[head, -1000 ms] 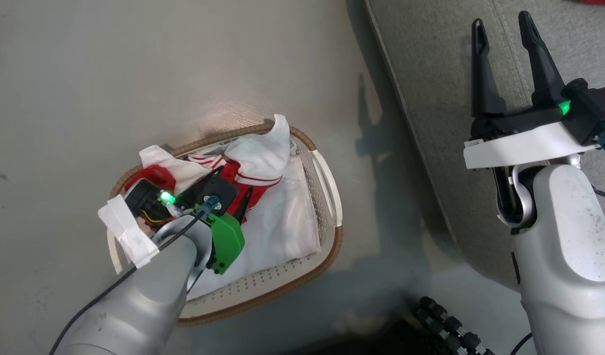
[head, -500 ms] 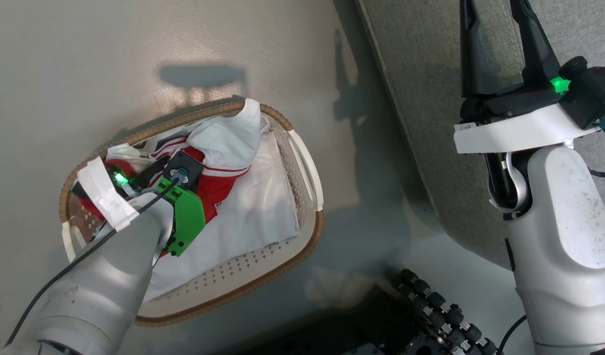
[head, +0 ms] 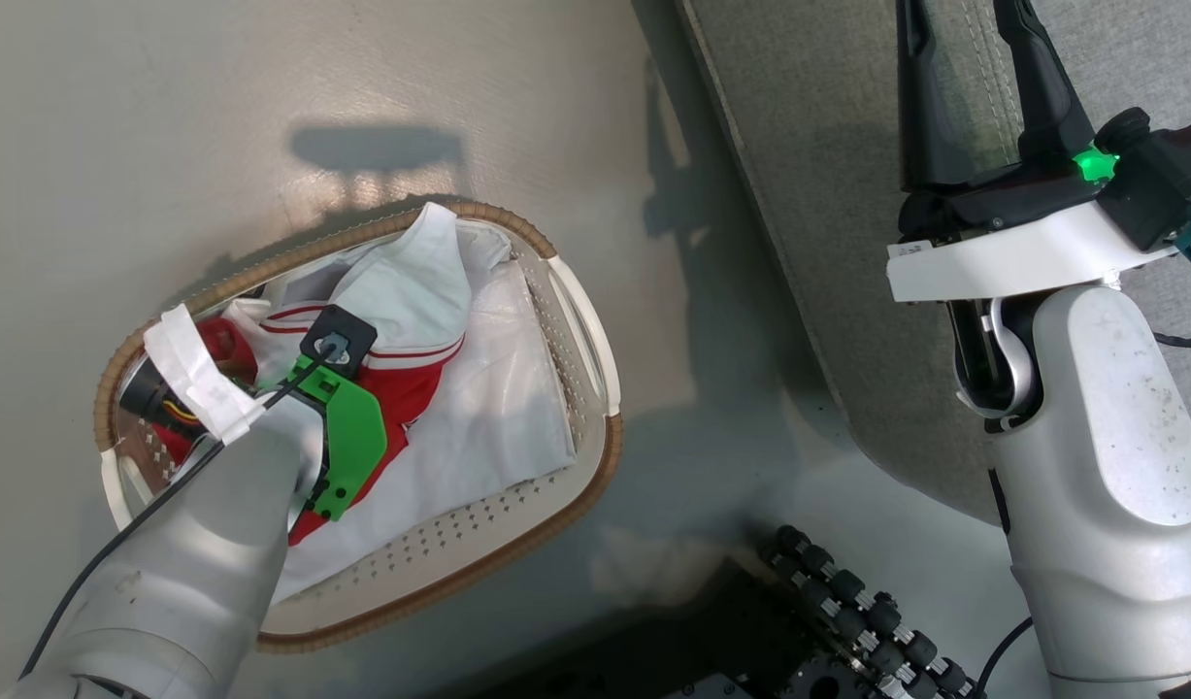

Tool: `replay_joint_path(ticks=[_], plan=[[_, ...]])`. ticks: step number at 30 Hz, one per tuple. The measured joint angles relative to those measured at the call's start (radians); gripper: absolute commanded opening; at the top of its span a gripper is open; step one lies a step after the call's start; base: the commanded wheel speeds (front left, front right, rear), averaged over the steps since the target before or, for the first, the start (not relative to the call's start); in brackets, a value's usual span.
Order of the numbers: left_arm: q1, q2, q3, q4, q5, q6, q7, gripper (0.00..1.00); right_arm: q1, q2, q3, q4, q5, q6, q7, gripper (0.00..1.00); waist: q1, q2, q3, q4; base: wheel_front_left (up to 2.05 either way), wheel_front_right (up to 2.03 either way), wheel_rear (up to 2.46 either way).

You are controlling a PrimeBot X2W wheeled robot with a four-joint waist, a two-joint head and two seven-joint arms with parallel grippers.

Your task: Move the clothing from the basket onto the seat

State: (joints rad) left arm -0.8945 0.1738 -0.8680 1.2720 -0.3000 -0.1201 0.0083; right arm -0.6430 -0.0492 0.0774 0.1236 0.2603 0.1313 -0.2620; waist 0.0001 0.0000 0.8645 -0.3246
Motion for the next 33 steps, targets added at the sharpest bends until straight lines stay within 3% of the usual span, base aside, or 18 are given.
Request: replay_joint_path(ticks=[13, 22, 29, 33], plan=[[0.052, -0.055, -0.026, -0.044, -0.044, -0.007, -0.125, 0.00, 0.022, 0.000, -0.012, 0.022, -0.048, 0.000, 0.000, 1.00, -0.0001, 0.0000, -0.078, 0.028, 0.00, 0.00, 0.00], [0.103, -0.083, -0.089, -0.166, -0.118, -0.008, -0.231, 0.00, 0.088, 0.001, -0.030, 0.055, -0.120, 0.000, 0.000, 1.00, -0.0001, 0.0000, -0.192, 0.071, 0.00, 0.00, 0.00], [0.126, -0.048, -0.108, -0.319, -0.153, -0.009, -0.267, 0.00, 0.188, 0.001, -0.040, 0.093, -0.156, 0.000, 0.000, 1.00, -0.0001, 0.0000, -0.321, 0.112, 0.00, 0.00, 0.00], [0.134, -0.002, -0.059, -0.475, -0.154, -0.009, -0.270, 0.00, 0.248, 0.001, -0.030, 0.113, -0.166, 0.000, 0.000, 1.00, -0.0002, 0.0000, -0.397, 0.135, 0.00, 0.00, 0.00]])
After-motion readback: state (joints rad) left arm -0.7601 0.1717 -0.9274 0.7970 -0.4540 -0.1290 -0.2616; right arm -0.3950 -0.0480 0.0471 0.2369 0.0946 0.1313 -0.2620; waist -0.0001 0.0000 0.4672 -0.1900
